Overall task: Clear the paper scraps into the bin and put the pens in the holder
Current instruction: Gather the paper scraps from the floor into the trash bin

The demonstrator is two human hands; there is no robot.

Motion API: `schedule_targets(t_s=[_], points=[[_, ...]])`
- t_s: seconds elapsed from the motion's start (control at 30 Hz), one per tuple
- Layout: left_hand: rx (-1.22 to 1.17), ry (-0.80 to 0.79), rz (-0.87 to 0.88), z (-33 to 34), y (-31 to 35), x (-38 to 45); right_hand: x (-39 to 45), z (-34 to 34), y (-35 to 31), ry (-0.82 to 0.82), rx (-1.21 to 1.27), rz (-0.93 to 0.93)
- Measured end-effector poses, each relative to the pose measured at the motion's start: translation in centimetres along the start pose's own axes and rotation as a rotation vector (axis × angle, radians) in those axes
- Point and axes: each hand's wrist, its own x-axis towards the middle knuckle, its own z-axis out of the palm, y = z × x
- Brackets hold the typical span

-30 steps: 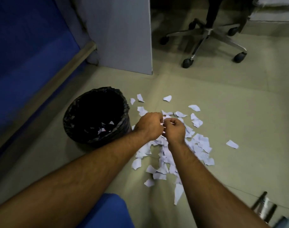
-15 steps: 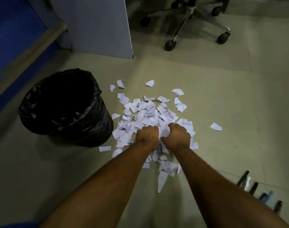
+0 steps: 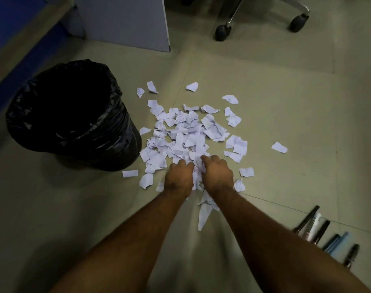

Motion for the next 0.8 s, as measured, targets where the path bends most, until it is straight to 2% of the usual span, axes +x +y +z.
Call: schedule_targets(t_s=[0.1, 0.23, 0.5, 0.67, 0.73, 0.8], points=[[-0.040, 0.061, -0.032, 0.3, 0.3, -0.5, -0.5, -0.4, 0.4, 0.004, 0.091, -0.012], [-0.048, 0.109, -0.053, 0.7, 0.5, -0.6, -0.3, -0.6, 0.9, 0.074, 0.199, 0.090], [-0.196, 0.167, -0.170, -0.1, 1.2, -0.7, -0.9, -0.1, 2.0, 0.164, 0.154, 0.234], [-0.258, 0.211, -0.136, -0.7, 1.8, -1.8, -1.6, 0.0, 2.7, 0.050, 0.442, 0.374], [-0.180, 0.205, -0.095, -0.8, 2.3, -1.7, -2.0, -0.2, 2.7, 0.025, 0.445, 0.380], [-0.111, 0.112, -0.051, -0.8, 2.8, -1.1, -2.1, -0.4, 2.9, 0.029, 0.424, 0.373]])
